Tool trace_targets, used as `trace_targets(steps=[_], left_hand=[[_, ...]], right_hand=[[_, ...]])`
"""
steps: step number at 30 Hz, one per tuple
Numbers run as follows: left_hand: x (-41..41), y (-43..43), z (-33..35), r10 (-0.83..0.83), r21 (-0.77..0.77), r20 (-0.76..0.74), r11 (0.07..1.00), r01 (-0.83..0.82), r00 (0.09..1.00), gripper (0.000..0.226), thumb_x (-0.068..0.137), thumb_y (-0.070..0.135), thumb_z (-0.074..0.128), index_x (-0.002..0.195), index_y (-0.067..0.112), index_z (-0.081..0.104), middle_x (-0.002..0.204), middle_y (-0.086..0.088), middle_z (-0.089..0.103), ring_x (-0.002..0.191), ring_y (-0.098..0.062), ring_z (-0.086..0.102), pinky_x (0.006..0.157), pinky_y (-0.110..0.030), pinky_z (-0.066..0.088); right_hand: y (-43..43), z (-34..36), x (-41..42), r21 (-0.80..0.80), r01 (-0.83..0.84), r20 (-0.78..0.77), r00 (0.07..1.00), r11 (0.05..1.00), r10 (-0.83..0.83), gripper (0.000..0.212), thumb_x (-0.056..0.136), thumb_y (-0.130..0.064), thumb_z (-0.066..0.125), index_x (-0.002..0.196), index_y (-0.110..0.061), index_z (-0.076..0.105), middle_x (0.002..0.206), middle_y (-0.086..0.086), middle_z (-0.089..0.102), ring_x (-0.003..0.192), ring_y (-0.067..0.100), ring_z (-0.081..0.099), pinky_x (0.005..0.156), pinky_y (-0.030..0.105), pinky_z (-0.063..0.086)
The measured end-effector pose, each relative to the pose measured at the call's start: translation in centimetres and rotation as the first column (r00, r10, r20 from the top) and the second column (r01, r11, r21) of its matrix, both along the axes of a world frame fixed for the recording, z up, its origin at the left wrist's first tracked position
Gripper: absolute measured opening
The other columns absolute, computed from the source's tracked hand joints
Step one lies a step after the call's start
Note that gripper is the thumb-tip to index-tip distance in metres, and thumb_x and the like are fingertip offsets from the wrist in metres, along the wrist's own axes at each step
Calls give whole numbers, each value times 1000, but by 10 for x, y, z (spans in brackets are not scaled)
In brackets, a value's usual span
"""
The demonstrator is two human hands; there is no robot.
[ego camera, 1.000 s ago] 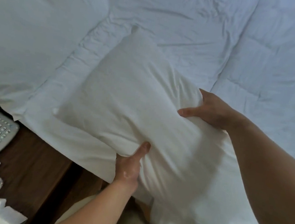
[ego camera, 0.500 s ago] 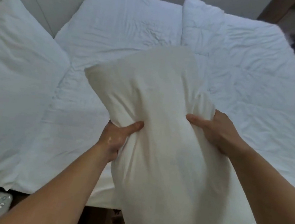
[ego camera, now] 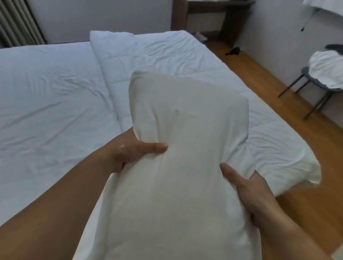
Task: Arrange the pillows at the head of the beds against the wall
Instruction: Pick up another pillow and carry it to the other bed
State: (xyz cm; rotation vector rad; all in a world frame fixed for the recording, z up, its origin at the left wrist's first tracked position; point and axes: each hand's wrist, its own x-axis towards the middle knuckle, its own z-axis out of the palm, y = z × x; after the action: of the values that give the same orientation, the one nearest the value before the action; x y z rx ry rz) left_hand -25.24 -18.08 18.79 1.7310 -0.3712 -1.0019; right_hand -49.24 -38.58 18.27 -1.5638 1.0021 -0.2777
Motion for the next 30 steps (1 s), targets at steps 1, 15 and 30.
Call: trace_targets(steps=[1,15,30], left_hand=[[-11,-15,-4,-48,-1,3,999,48,999,97,51,41,109,139,27,71,122,4,85,119,-24,78,111,-50,58],[-162,-220,-86,-354,37,44,935,352,934,117,45,67,102,149,37,58,138,11,78,129,-19,75,119,-56,52],[-251,-476,-84,-532,-6,21,846,533,846,124,44,65,103,154,38,52,142,10,75,131,-16,73,117,-50,55]], right_hand=[[-8,-5,-17,15,34,6,999,999,-35,71,64,-58,88,126,-33,66,109,-15,76,100,11,72,89,35,56],[-178,-72,-215,70,288,28,957,955,-290,108,43,-59,96,140,-34,56,124,-16,70,112,8,66,88,33,53],[-365,-68,-337,49,531,-5,847,846,-532,95,55,-53,96,139,-32,57,123,-12,70,111,14,66,94,39,51]])
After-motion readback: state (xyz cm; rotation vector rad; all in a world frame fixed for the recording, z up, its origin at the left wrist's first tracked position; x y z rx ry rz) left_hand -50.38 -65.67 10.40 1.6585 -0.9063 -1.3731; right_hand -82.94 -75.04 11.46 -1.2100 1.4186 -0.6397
